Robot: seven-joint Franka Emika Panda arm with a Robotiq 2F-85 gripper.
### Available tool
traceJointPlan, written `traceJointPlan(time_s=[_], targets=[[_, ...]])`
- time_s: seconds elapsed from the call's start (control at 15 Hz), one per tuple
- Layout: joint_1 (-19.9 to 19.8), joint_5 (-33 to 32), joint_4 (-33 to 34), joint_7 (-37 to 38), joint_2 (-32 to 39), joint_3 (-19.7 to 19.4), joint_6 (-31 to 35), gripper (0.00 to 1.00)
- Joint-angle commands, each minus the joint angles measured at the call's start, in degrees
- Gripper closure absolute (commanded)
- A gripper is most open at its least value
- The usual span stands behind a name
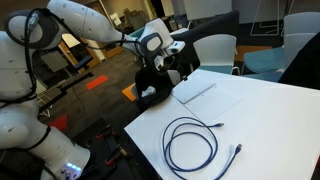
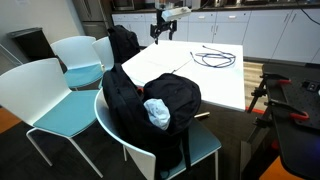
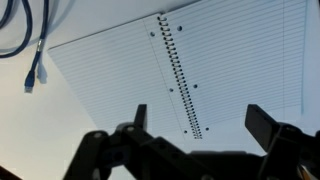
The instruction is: Move the data cable to the right the right then flip the pages in the book
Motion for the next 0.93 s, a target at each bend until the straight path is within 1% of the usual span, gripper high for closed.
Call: traceJointPlan(time_s=[0.0,0.07,0.2,0.27,0.33,0.4,0.47,0.6,0.87], targets=[[0.2,2.9,3.3,2.0,2.5,0.3,3.1,0.00],[-0.2,4.7,5.6,2.1,3.8,1.2,4.8,0.00],[0.7,6.8,10.9,3.8,7.0,1.0,6.0,0.00],[0.5,8.1,13.6,3.9,8.5,1.6,6.1,0.00],[0.7,8.7,17.1,4.1,10.5,1.8,4.5,0.00],[0.9,8.9,20.7,3.9,12.4,2.0,1.2,0.00],[1.2,8.6,23.4,3.4,14.1,2.1,0.1,0.00],[2.2,7.0,29.8,2.4,18.1,2.1,-4.9,0.00],[3.9,5.0,40.0,1.1,25.6,2.5,-12.3,0.00]])
